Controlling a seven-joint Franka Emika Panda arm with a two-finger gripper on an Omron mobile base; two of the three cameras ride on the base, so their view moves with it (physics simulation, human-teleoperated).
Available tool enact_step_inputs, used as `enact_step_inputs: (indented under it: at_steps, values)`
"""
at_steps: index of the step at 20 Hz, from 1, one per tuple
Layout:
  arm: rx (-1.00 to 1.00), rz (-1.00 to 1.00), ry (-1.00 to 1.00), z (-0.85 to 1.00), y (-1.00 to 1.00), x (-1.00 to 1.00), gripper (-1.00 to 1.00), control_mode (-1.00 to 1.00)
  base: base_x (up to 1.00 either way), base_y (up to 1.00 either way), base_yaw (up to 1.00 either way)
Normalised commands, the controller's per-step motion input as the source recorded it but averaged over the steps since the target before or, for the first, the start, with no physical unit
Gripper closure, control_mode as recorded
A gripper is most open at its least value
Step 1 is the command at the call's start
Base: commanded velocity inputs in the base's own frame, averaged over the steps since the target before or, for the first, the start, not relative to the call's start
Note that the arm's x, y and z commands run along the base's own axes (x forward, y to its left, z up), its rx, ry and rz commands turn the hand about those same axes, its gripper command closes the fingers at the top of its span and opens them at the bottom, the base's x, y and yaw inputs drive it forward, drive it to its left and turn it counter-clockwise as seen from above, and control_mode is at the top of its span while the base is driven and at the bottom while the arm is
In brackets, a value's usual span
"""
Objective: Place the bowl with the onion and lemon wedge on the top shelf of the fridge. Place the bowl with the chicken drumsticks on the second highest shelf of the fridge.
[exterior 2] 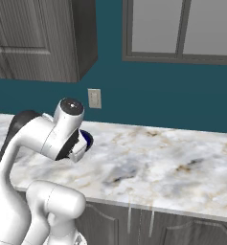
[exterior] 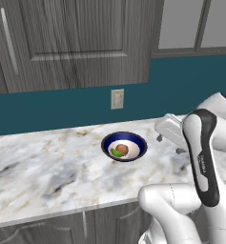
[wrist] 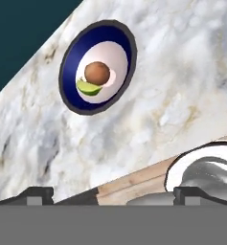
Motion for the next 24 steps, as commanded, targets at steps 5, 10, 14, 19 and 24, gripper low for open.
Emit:
enact_step_inputs:
  at_steps: [5,10,14,19,24]
  values:
    - [0.0,-0.17,0.01,-0.49,0.0,0.71,-1.0,-1.0,0.0,0.0,0.0]
    - [0.0,-0.11,0.06,-0.38,-0.03,0.59,-1.0,-1.0,0.0,0.0,0.0]
    - [0.0,-0.01,0.15,-0.44,-0.42,0.29,-1.0,-1.0,0.0,0.0,0.0]
    - [0.0,0.0,0.09,-0.26,-0.12,0.32,-1.0,-1.0,0.0,0.0,0.0]
    - [0.0,-0.03,0.01,-0.12,0.15,0.36,-1.0,-1.0,0.0,0.0,0.0]
